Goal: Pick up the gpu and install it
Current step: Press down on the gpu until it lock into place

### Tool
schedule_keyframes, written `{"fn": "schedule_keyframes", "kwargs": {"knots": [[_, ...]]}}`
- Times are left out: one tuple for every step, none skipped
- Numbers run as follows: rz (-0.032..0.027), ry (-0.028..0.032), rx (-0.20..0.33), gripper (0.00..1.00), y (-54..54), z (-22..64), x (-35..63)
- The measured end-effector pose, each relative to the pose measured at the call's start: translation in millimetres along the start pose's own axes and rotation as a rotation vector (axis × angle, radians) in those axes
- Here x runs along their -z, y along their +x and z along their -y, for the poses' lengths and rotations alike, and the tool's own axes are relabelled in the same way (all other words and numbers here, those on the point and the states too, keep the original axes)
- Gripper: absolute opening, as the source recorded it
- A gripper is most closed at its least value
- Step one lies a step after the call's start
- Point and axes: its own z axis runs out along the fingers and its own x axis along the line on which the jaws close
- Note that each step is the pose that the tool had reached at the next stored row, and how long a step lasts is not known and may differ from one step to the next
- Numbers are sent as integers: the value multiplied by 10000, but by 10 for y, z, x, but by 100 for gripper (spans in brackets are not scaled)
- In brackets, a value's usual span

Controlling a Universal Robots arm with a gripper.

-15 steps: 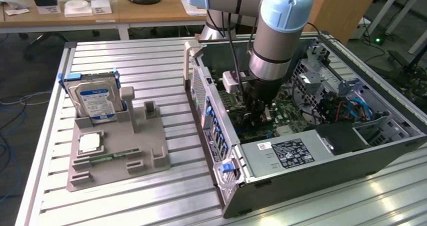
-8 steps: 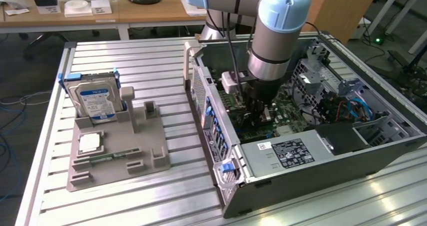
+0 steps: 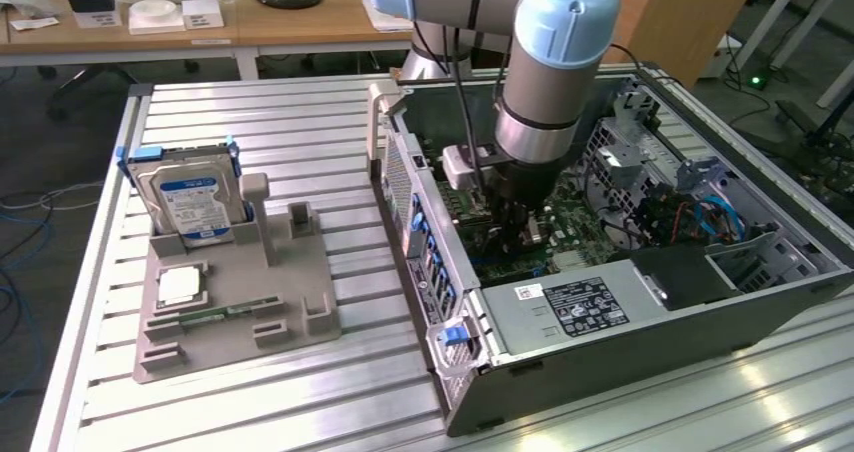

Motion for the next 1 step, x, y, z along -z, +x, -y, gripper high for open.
{"fn": "schedule_keyframes", "kwargs": {"knots": [[-3, -2, 0, 28, 0, -2, -8]]}}
